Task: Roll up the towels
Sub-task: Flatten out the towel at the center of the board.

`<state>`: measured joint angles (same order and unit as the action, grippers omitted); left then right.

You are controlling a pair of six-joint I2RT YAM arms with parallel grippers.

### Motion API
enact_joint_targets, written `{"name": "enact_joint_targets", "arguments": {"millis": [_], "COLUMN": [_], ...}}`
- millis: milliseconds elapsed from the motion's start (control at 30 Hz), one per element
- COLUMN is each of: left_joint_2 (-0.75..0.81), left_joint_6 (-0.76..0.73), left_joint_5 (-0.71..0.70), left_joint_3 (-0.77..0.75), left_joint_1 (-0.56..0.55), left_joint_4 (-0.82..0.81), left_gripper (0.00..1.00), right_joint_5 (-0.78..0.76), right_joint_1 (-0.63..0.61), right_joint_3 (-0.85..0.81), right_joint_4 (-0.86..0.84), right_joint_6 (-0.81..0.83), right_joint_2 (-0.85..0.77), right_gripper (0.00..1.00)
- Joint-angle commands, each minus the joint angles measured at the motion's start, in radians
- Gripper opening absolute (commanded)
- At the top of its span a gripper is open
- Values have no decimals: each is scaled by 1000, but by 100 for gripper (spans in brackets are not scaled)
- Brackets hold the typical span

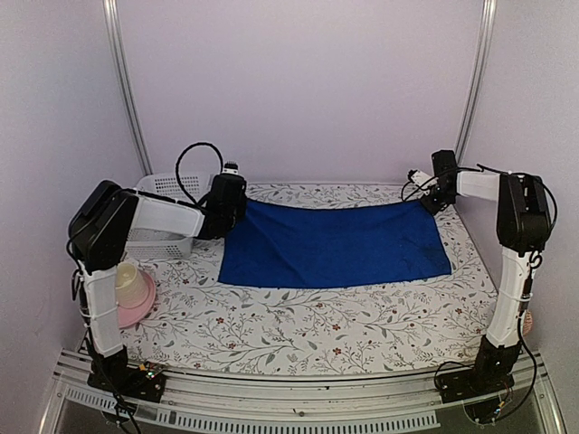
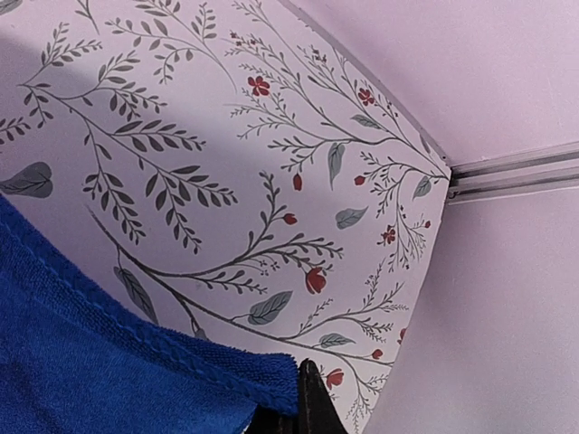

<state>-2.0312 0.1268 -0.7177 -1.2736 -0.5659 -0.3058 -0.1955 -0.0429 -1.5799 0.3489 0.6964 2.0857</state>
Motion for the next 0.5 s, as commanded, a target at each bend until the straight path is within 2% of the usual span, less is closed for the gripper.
{"name": "enact_joint_targets", "arguments": {"millis": [0,167,300,467], "left_joint_2": [34,96,87,75], "left_joint_6": [-24,-58,-90,-85], "left_joint_5": [51,202,281,241], "left_joint_3": [61,131,134,134], "left_joint_1": [20,48,52,60], "left_joint_4": [-69,-135,-142,-132], "left_gripper": [0,0,0,0], "right_joint_5": [28,80,114,49], "right_joint_1": [24,67,79,96], "right_joint_3": [52,121,176,199], "right_joint_4": [-30,-33,-43,-114], "right_joint_6": [31,87,134,129], "right_joint_2": [-13,-68,-106,-127], "right_gripper": [3,3,2,2]}}
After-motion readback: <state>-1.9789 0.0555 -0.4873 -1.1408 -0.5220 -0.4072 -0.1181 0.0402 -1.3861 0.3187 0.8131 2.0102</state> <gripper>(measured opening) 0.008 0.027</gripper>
